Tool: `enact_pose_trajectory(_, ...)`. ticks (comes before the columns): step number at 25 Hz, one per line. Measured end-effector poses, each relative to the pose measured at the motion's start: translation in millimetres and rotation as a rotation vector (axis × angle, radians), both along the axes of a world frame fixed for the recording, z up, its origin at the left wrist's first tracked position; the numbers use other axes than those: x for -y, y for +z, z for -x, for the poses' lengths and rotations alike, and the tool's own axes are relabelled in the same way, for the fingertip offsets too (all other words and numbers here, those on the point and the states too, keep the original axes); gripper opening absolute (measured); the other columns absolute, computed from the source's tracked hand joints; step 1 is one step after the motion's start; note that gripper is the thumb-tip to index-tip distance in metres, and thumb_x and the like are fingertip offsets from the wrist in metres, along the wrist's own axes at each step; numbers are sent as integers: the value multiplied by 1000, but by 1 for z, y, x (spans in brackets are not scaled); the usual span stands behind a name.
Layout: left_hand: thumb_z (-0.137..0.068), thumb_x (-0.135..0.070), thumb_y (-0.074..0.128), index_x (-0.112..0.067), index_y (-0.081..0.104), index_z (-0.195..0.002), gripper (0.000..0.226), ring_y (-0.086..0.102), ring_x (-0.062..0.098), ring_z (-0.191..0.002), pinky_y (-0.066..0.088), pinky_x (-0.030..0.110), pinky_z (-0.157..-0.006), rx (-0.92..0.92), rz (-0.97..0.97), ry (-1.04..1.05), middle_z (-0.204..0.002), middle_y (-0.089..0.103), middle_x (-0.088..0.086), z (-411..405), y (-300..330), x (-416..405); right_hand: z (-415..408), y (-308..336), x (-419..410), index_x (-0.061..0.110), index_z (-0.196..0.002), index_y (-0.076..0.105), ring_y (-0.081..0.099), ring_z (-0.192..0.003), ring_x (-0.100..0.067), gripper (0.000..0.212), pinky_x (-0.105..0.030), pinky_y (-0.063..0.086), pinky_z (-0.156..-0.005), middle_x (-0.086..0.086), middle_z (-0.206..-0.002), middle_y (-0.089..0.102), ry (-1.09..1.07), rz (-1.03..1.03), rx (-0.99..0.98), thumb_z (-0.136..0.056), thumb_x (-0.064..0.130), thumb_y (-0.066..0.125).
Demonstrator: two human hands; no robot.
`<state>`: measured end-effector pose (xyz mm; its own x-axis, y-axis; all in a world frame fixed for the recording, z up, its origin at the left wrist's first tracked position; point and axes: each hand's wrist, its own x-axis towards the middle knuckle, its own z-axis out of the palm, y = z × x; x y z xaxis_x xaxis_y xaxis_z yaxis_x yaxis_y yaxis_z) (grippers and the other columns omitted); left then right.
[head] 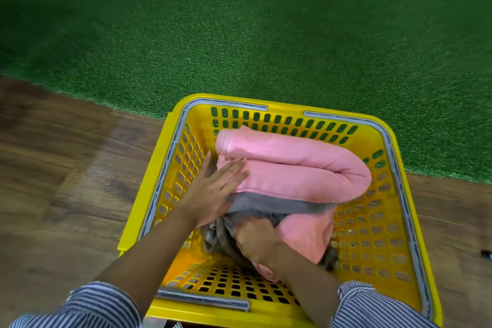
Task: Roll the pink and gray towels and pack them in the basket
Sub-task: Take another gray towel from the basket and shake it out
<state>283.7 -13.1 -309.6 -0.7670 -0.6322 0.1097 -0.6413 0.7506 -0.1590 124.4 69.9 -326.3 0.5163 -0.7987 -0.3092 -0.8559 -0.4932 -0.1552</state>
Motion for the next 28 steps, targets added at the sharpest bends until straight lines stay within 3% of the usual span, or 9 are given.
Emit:
enact_pose_trajectory(3,-65,-49,68,-17,49,-132,76,33,26,-140,21,63,-109,-123,-38,-136,-150,37,9,-4,2,-7,19,11,-2,25,-85,64,61,-71,-10,16,-20,52,-60,7,-78,64,-73,162,254,-76,33,53)
enact_pose_trajectory(7,-61,-52,62,-20,68,-107,56,53,23,-112,33,43,-96,-224,-104,-169,-120,53,3,-3,13,-17,28,25,-7,14,-88,59,50,-74,-18,12,-31,47,-65,-3,-79,57,-108,410,458,-89,19,48)
enact_pose_trajectory(11,-65,-34,69,-29,67,-109,45,47,18,-113,40,41,-89,-272,-172,-15,-120,58,2,-2,20,-26,27,62,-4,8,-85,60,51,-76,-21,18,-31,46,-67,-7,-80,57,-192,523,591,-90,14,44)
enact_pose_trajectory(15,-84,-26,44,-24,63,-120,41,48,14,-117,36,35,-100,-505,-353,91,-123,62,-1,-3,49,-32,33,106,3,7,-89,56,52,-75,-23,29,-30,45,-64,-9,-83,57,-230,589,648,-96,21,32)
enact_pose_trajectory(17,-87,-31,35,-30,57,-115,36,57,19,-101,41,37,-97,-624,-449,209,-104,68,4,-5,76,-38,32,126,5,11,-94,49,56,-70,-28,13,-34,48,-57,-9,-89,55,-268,584,659,-88,15,38)
enact_pose_trajectory(18,-89,-31,34,-32,51,-110,28,59,18,-85,46,33,-82,-684,-473,254,-88,67,4,-6,94,-41,31,137,5,12,-97,45,57,-70,-31,13,-35,50,-55,-11,-92,54,-276,569,693,-85,12,39)
enact_pose_trajectory(22,-91,-33,39,-30,47,-105,16,46,-3,-49,29,13,-48,-841,-274,206,-57,54,-19,-5,179,-38,22,205,14,8,-98,44,48,-78,-22,10,-34,40,-71,-13,-91,49,-300,644,946,-90,10,37)
enact_pose_trajectory(25,-92,-43,41,-19,53,-86,28,37,8,-47,33,29,-49,-926,-123,174,-49,40,-7,-1,229,-31,22,257,17,2,-87,50,40,-75,-11,17,-22,32,-70,-5,-85,44,-348,723,1121,-96,13,41)
enact_pose_trajectory(28,-90,-41,46,-21,55,-85,23,40,14,-49,37,33,-52,-892,-108,225,-51,42,-7,4,239,-36,26,250,6,7,-92,53,46,-76,-14,19,-25,33,-68,-2,-85,49,-304,568,996,-91,26,51)
